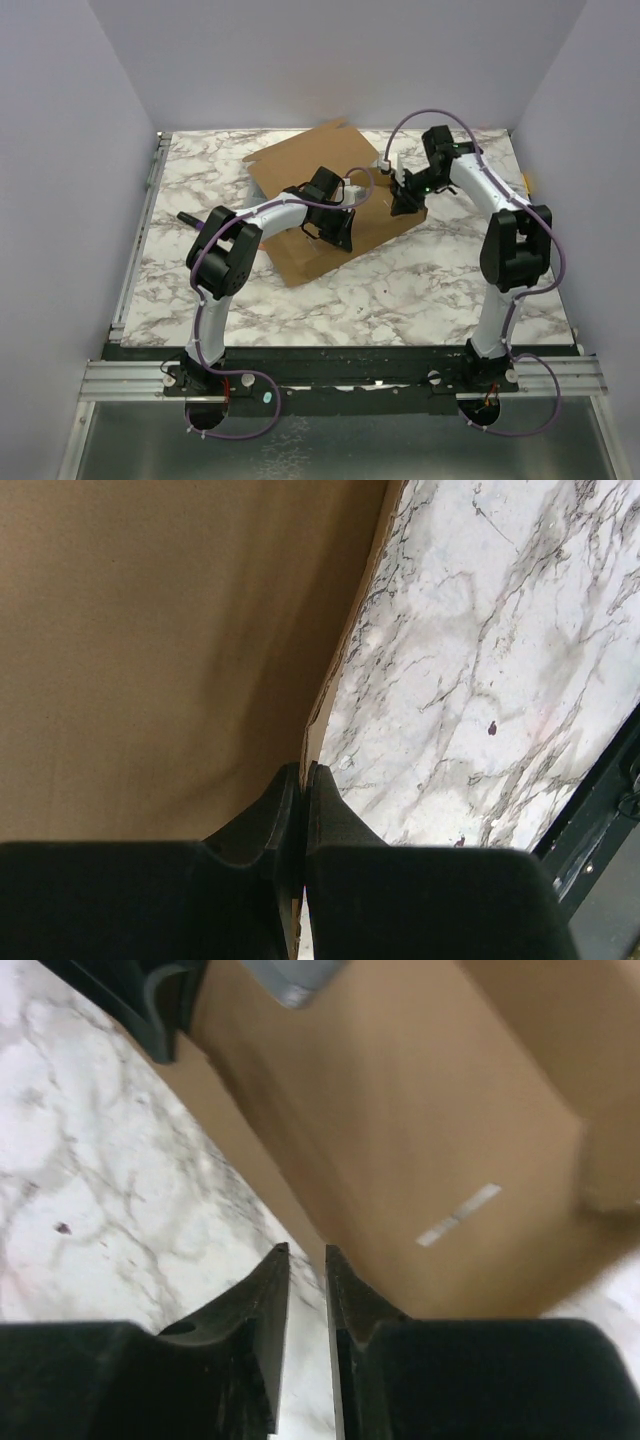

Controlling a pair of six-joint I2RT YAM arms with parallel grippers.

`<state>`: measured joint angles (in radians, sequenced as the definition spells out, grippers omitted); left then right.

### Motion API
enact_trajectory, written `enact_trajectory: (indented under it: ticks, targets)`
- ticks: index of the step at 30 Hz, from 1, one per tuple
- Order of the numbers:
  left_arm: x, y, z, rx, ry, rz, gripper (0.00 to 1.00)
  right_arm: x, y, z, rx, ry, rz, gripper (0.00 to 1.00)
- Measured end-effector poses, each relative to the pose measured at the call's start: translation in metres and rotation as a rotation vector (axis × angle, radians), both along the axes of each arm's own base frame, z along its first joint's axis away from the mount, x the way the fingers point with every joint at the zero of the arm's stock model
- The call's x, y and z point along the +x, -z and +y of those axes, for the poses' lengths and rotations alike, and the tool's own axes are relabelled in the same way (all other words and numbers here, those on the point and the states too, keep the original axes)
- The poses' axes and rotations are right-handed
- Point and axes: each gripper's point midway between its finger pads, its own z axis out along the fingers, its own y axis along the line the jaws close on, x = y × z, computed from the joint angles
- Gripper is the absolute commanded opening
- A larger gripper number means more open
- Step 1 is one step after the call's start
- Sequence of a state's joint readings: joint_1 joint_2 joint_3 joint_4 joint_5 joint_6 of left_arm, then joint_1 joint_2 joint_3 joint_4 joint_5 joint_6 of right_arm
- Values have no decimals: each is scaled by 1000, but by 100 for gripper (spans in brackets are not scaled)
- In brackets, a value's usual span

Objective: Fold the paper box
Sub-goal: Fold the paper box at the center of the board.

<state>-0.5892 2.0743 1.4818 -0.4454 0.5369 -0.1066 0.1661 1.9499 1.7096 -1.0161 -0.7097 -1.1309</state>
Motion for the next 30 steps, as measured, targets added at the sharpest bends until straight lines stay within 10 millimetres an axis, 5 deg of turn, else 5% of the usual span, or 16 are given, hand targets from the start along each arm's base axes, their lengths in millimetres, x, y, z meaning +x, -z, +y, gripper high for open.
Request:
enact_trajectory:
  ticks: [8,24,30]
  targets:
    - [0,-1,1,5,-2,0,3,-20,72,15,5,90,213,17]
    - [16,0,8,62,-54,-52,23,9,110,10,-21,316,261,17]
    - [24,-5,17,110,-107,-91,18,20,112,12,-11,336,249,17]
